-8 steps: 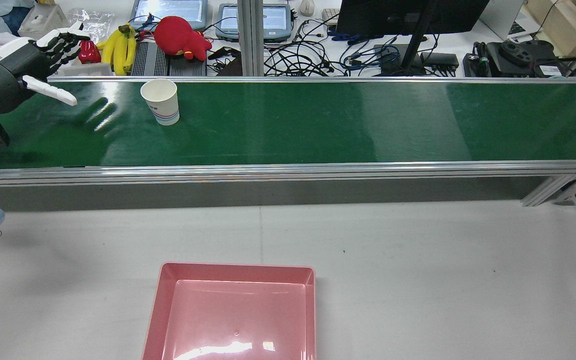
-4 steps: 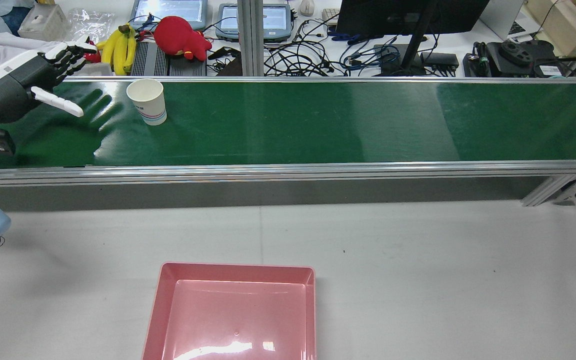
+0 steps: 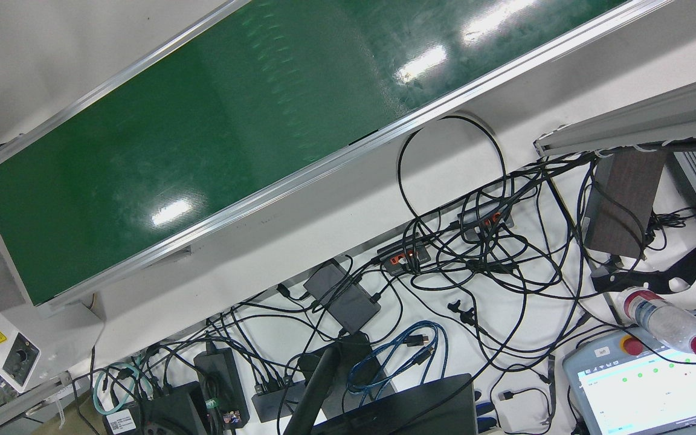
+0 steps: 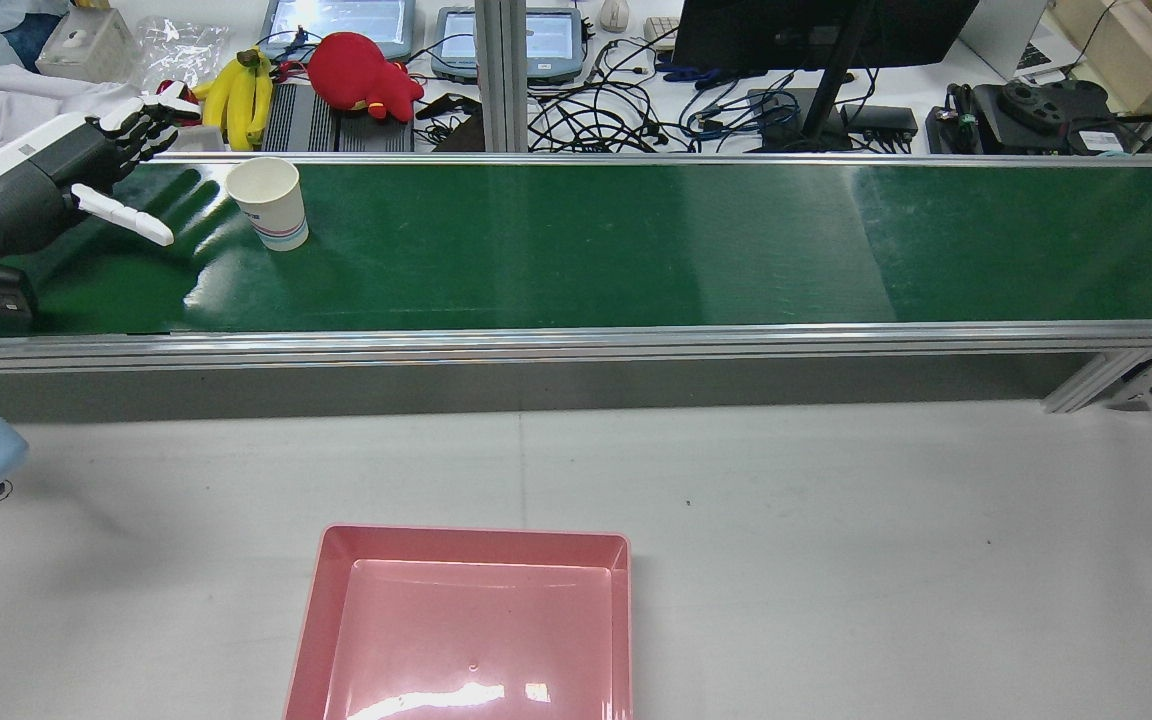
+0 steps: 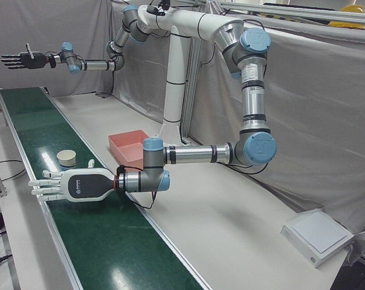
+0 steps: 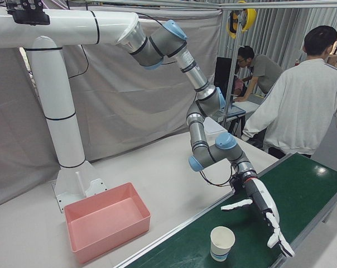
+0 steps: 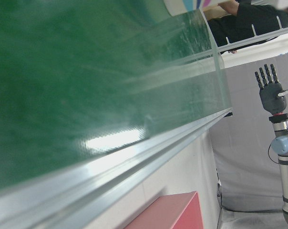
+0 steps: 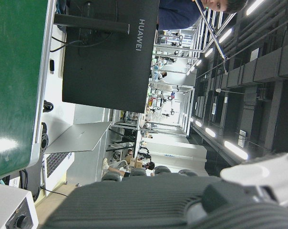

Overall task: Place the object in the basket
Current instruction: 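Close the left hand fingers around the white paper cup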

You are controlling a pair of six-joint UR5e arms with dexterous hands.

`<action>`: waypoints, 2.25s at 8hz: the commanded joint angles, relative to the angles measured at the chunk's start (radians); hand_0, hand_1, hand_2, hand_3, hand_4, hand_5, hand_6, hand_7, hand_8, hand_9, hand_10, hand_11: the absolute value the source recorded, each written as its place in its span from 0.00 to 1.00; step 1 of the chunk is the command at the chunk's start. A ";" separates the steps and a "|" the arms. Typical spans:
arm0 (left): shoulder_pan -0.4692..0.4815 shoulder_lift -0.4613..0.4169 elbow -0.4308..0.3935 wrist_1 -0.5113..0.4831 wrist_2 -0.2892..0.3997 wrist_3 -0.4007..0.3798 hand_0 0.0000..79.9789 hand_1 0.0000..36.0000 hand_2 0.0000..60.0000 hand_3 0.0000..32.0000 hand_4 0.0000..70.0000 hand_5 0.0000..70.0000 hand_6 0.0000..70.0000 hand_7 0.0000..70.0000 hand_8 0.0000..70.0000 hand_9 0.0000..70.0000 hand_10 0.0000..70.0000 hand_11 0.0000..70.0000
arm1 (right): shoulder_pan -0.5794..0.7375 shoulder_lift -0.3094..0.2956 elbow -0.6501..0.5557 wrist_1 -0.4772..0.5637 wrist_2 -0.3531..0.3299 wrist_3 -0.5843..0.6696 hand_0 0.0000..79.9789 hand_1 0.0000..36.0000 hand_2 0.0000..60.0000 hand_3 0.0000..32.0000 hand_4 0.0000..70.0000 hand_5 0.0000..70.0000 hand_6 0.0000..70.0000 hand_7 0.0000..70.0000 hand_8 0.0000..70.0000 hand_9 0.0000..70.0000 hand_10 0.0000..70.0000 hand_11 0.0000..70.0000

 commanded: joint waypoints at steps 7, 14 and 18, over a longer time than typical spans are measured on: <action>0.014 -0.005 0.005 0.002 0.005 0.001 0.70 0.41 0.00 0.01 0.03 0.52 0.03 0.01 0.00 0.00 0.04 0.09 | 0.000 0.000 0.000 0.001 0.000 0.001 0.00 0.00 0.00 0.00 0.00 0.00 0.00 0.00 0.00 0.00 0.00 0.00; 0.022 -0.006 0.005 0.007 0.003 0.003 0.69 0.43 0.00 0.00 0.07 0.71 0.05 0.04 0.05 0.06 0.08 0.15 | 0.000 0.000 0.000 0.001 0.000 -0.001 0.00 0.00 0.00 0.00 0.00 0.00 0.00 0.00 0.00 0.00 0.00 0.00; 0.011 -0.017 0.000 0.056 0.005 -0.006 0.64 0.39 0.37 0.00 0.48 1.00 0.33 0.68 0.48 0.67 0.44 0.64 | 0.000 0.000 0.000 0.001 0.000 0.001 0.00 0.00 0.00 0.00 0.00 0.00 0.00 0.00 0.00 0.00 0.00 0.00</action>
